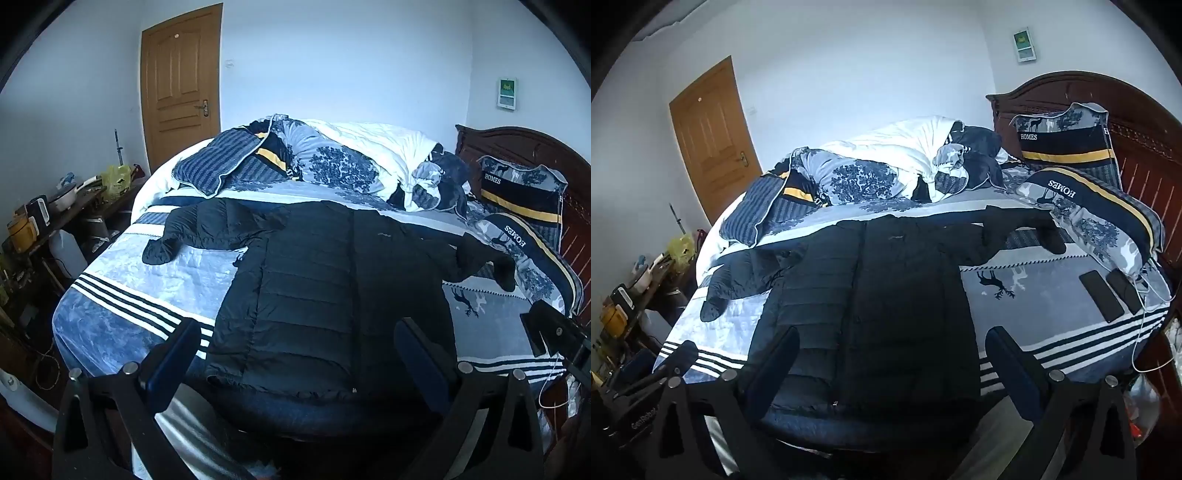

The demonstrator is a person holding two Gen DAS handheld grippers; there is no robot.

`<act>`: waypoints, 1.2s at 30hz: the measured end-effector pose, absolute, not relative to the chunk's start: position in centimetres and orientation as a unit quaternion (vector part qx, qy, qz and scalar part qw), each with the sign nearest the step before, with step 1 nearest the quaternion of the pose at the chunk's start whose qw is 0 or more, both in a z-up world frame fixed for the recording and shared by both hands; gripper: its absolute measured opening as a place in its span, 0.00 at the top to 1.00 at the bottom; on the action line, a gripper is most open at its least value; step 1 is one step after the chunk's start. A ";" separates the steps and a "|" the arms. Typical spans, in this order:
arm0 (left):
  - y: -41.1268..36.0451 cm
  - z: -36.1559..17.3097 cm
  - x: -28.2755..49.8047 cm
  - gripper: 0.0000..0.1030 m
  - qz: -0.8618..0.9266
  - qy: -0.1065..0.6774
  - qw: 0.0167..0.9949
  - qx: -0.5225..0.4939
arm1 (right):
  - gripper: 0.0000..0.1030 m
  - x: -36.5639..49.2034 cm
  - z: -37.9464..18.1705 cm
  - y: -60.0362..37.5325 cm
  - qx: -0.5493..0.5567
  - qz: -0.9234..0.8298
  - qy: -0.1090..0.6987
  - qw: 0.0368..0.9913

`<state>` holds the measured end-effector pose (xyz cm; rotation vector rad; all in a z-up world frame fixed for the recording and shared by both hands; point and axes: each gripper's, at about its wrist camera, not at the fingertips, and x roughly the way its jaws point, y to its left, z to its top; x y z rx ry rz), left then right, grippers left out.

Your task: Fold large clothes

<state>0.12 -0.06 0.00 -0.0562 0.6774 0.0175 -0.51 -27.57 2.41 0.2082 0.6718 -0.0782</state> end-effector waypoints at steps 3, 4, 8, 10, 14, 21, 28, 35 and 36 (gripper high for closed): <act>-0.2 -0.1 0.3 0.00 0.015 0.315 0.949 -0.008 | 0.01 -0.1 2.3 -27.7 0.105 -0.032 0.335 0.936; -0.3 -0.2 0.4 0.00 0.015 0.315 0.949 -0.007 | 0.01 -0.1 2.3 -27.6 0.103 -0.033 0.334 0.936; -0.3 -0.7 0.5 0.00 0.014 0.312 0.950 -0.003 | 0.01 -0.1 2.4 -27.9 0.107 -0.033 0.332 0.937; 0.0 -0.5 0.5 0.00 0.014 0.311 0.950 0.004 | 0.01 -0.1 2.4 -27.9 0.105 -0.030 0.333 0.937; -1.0 -0.1 0.1 0.00 0.018 0.311 0.950 0.018 | 0.01 -0.4 2.6 -28.3 0.109 -0.032 0.326 0.939; -1.1 0.3 -0.2 0.00 0.003 0.298 0.954 -0.014 | 0.01 -0.3 3.2 -29.3 0.120 -0.028 0.323 0.938; -1.2 0.0 0.0 0.00 0.012 0.289 0.957 -0.014 | 0.01 0.3 3.5 -29.1 0.109 -0.028 0.324 0.939; -0.2 -0.2 0.4 0.00 0.021 0.319 0.947 -0.011 | 0.01 1.4 3.7 -28.1 0.114 -0.022 0.331 0.936; -0.1 -0.2 0.3 0.00 0.025 0.320 0.947 -0.008 | 0.01 1.5 3.8 -27.9 0.111 -0.024 0.330 0.937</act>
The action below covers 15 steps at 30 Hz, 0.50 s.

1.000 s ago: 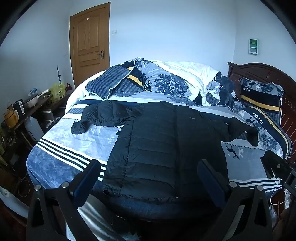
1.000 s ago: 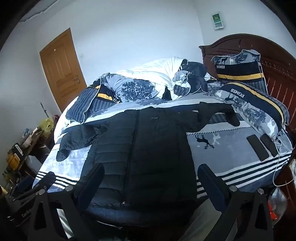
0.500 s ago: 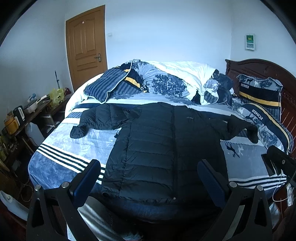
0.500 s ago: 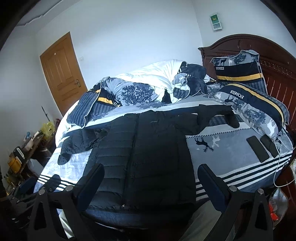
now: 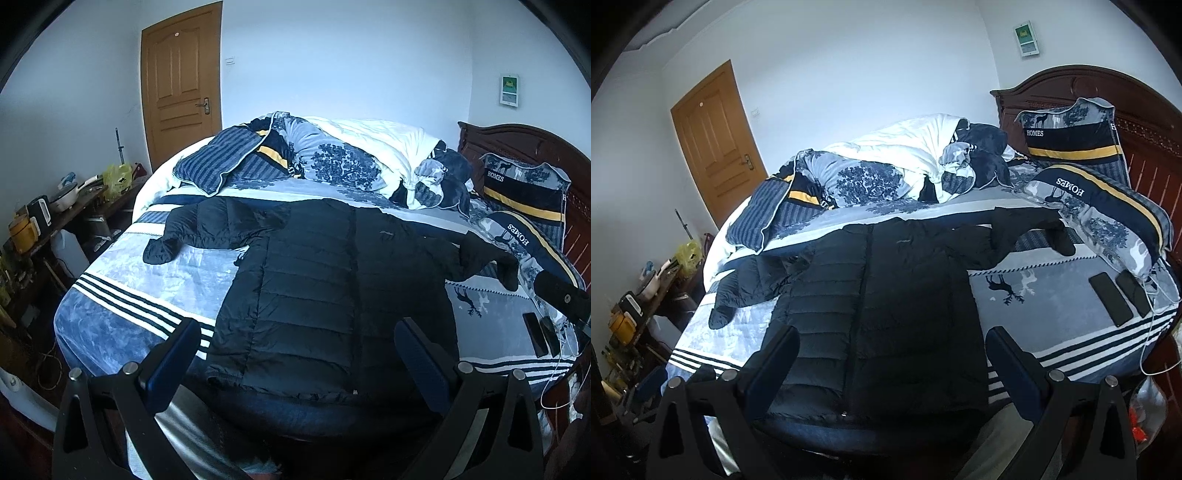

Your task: Fold large clothes

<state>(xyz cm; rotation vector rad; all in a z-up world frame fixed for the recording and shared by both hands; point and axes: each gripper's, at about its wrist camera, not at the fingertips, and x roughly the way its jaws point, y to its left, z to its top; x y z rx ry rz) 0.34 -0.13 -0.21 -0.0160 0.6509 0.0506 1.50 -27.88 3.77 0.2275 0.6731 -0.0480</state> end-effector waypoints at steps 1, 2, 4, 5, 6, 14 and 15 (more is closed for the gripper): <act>-0.1 -0.2 0.3 0.00 0.027 0.320 0.947 -0.006 | 0.01 1.5 3.8 -27.7 0.107 -0.028 0.328 0.938; 0.0 -0.3 0.4 0.00 0.026 0.322 0.946 -0.005 | 0.01 1.5 3.9 -27.6 0.104 -0.030 0.324 0.940; -0.2 -0.4 0.3 0.00 0.024 0.321 0.947 -0.007 | 0.01 1.4 3.8 -27.7 0.104 -0.030 0.317 0.942; -0.3 -0.5 0.2 0.00 0.025 0.318 0.948 -0.002 | 0.01 1.4 3.6 -28.0 0.112 -0.030 0.316 0.942; -0.5 -0.6 0.2 0.00 0.024 0.319 0.947 0.000 | 0.01 1.4 3.4 -28.3 0.120 -0.027 0.315 0.941; -2.8 0.1 0.0 0.00 0.014 0.311 0.950 0.028 | 0.01 0.9 3.3 -29.6 0.122 -0.026 0.320 0.939; -3.1 0.3 -0.1 0.00 0.014 0.310 0.950 0.033 | 0.01 0.8 3.3 -29.9 0.123 -0.027 0.319 0.939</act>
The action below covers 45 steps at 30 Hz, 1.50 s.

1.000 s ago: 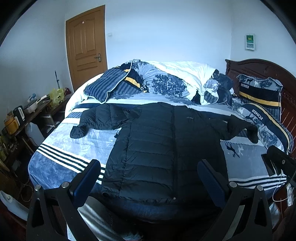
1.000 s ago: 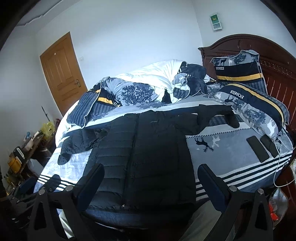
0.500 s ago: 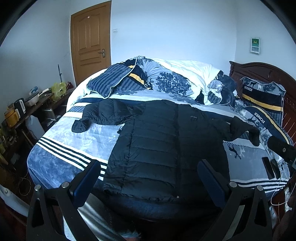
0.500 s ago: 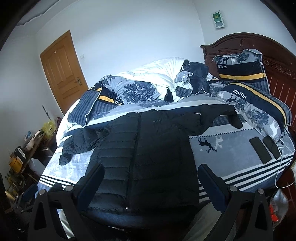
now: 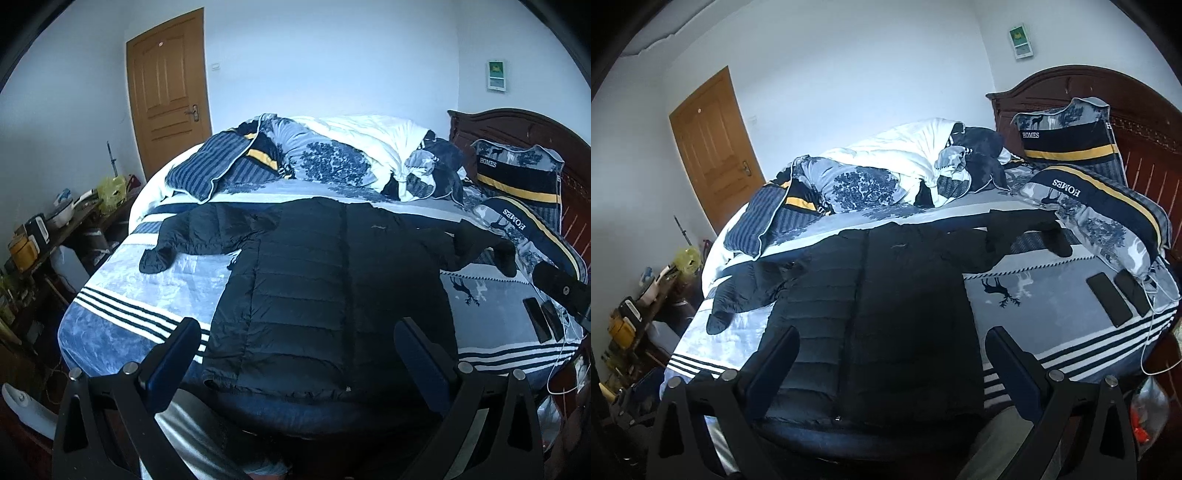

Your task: Fold large clothes

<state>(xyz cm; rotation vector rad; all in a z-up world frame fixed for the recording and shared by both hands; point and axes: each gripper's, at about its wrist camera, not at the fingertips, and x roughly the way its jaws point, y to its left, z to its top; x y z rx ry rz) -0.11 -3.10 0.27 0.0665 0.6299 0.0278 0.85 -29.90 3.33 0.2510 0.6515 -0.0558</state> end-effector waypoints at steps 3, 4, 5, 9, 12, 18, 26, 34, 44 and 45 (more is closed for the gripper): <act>-3.9 0.4 -0.5 0.00 0.009 0.304 0.952 0.036 | 0.01 0.5 3.2 -30.7 0.126 -0.026 0.314 0.941; -4.2 0.3 -0.6 0.00 0.009 0.304 0.952 0.039 | 0.01 0.4 3.1 -30.9 0.124 -0.027 0.316 0.940; -4.4 0.3 -0.7 0.00 0.008 0.304 0.952 0.041 | 0.01 0.4 2.9 -31.1 0.121 -0.030 0.318 0.940; -5.1 0.2 -0.4 0.00 -0.001 0.313 0.949 0.035 | 0.01 0.2 2.7 -32.4 0.130 -0.040 0.320 0.938; -5.8 0.3 0.3 0.00 -0.009 0.322 0.946 0.030 | 0.01 0.2 2.5 -33.5 0.138 -0.050 0.318 0.937; -8.2 0.0 1.7 0.00 -0.028 0.332 0.942 0.032 | 0.01 0.4 2.4 -35.7 0.152 -0.063 0.309 0.937; -12.3 -0.8 5.3 0.00 -0.059 0.346 0.935 0.042 | 0.01 3.5 1.5 -40.2 0.192 -0.052 0.282 0.939; -16.6 -5.5 14.2 0.00 -0.151 0.403 0.902 -0.013 | 0.01 12.5 -4.1 -47.8 0.263 -0.033 0.320 0.910; -19.4 -10.2 22.5 0.00 -0.158 0.440 0.883 -0.050 | 0.04 24.9 -12.9 -64.3 0.427 -0.066 0.367 0.824; -19.4 -11.2 23.2 0.00 -0.158 0.449 0.878 -0.056 | 0.04 26.1 -13.9 -65.8 0.443 -0.071 0.371 0.813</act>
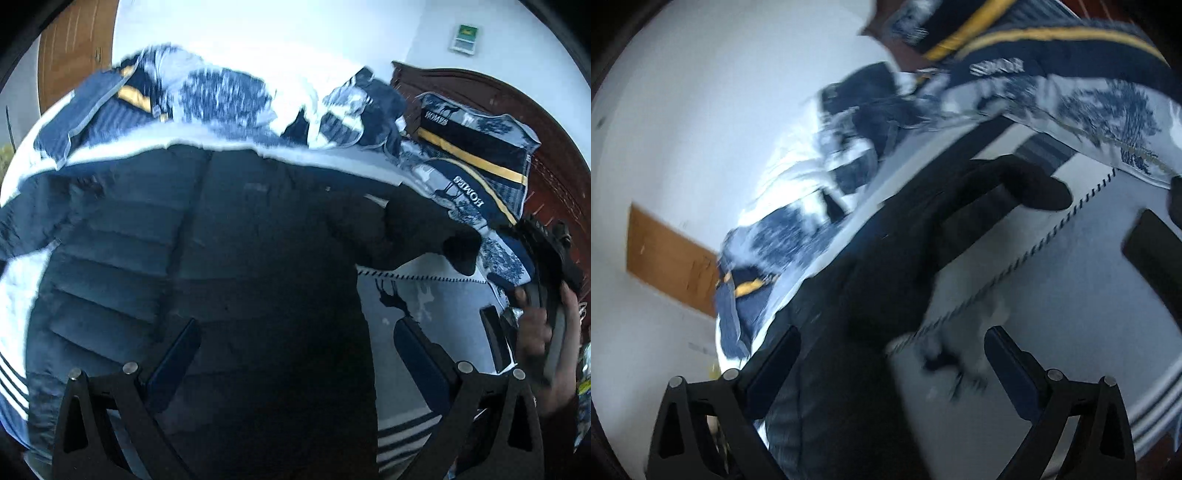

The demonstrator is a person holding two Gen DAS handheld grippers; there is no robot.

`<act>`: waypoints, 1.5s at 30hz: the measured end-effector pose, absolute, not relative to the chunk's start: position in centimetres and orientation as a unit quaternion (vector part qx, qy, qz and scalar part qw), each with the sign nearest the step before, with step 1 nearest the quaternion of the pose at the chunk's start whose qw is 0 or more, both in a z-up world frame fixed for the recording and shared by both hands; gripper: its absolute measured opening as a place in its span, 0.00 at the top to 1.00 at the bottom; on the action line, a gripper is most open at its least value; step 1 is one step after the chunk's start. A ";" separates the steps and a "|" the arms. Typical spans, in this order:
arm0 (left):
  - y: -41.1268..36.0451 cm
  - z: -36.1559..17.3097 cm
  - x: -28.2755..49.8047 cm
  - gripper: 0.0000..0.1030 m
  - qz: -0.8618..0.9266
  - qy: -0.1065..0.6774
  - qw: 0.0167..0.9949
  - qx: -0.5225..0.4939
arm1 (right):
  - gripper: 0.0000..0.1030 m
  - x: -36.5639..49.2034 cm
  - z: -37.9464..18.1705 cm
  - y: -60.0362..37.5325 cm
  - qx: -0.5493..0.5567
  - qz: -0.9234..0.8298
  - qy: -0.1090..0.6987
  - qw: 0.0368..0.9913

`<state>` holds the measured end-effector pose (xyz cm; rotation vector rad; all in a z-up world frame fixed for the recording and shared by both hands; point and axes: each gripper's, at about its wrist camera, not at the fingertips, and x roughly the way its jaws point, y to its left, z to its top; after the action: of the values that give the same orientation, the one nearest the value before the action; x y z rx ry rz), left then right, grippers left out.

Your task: Fold large clothes

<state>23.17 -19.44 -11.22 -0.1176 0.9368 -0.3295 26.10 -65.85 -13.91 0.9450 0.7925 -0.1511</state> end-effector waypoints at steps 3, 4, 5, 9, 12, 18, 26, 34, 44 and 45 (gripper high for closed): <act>-19.6 -14.0 24.5 0.00 -0.151 0.473 0.866 -0.059 | 0.04 29.6 -16.6 -69.9 0.477 -0.076 0.370 0.794; -19.6 -14.5 24.6 0.00 -0.152 0.478 0.863 -0.059 | 0.04 30.4 -17.4 -71.0 0.499 -0.074 0.364 0.783; -19.5 -15.0 24.7 0.00 -0.152 0.481 0.861 -0.059 | 0.06 31.3 -18.6 -72.4 0.533 -0.065 0.347 0.769; -18.8 -16.3 24.6 0.00 -0.144 0.485 0.861 -0.053 | 0.22 33.9 -20.5 -75.6 0.546 -0.119 0.346 0.753; -18.1 -16.7 24.5 0.00 -0.135 0.493 0.858 -0.049 | 0.83 35.0 -22.2 -77.4 0.554 -0.147 0.355 0.738; -15.4 -15.5 23.0 0.00 -0.128 0.475 0.868 -0.059 | 0.94 35.1 -11.3 -71.4 0.369 -0.144 0.320 0.861; -9.1 -13.8 20.8 0.00 -0.092 0.456 0.880 -0.098 | 0.94 35.3 0.1 -46.8 0.073 0.014 0.280 0.957; -0.2 -15.5 18.9 0.00 -0.026 0.463 0.876 -0.131 | 0.94 36.2 -6.2 -24.4 -0.052 0.146 0.323 0.934; 7.4 -17.4 18.1 0.00 0.028 0.473 0.863 -0.174 | 0.58 37.8 -22.5 -14.4 -0.021 0.204 0.487 0.849; 7.5 -17.2 18.0 0.00 0.029 0.471 0.864 -0.175 | 0.43 37.5 -22.6 -14.5 -0.011 0.217 0.491 0.844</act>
<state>18.00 7.52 -17.20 -0.3674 0.9880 0.0609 37.45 -14.53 -22.58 -0.0229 1.0373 0.4577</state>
